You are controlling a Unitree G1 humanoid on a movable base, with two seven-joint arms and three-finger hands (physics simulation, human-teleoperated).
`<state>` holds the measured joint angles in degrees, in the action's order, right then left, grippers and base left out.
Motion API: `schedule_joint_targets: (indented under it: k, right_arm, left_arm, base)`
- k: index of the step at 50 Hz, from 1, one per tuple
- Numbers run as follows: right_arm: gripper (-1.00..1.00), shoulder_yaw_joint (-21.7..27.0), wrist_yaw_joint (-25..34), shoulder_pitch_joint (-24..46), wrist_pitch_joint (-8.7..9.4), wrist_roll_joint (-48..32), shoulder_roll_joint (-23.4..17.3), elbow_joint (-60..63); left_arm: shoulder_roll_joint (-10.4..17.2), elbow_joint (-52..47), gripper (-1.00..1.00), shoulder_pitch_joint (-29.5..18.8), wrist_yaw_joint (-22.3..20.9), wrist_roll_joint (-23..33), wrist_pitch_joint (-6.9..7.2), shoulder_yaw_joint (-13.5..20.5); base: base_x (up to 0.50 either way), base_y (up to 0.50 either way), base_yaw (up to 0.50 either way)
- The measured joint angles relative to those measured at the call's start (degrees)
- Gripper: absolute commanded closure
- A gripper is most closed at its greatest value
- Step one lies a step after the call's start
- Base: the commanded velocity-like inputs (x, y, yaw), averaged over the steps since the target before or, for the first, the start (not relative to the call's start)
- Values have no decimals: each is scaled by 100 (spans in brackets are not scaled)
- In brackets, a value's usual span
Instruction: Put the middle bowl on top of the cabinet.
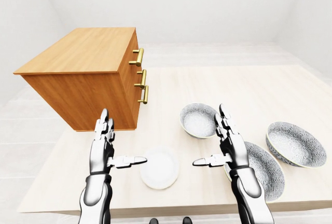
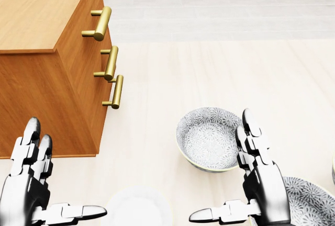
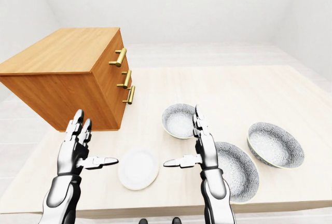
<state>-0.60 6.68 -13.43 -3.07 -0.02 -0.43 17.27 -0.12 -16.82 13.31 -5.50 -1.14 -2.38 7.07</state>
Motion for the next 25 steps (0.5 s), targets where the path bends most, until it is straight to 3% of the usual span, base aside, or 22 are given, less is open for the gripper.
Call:
schedule_joint_targets:
  k: [8,16,25]
  right_arm:
    - [-100,17,-4,1,1,7,-6,-21]
    - [-100,31,-9,3,15,2,-7,-17]
    - [-100,56,27,-33,40,58,-4,78]
  left_arm:
    - [-10,10,-100,15,-11,16,-21,-13]
    - [-12,-31,-100,35,-8,43,-8,-29]
    - [-14,-124,-100,78,-9,69,13,-43]
  base:
    - [0,10,0]
    - [0,30,0]
    - [0,0,0]
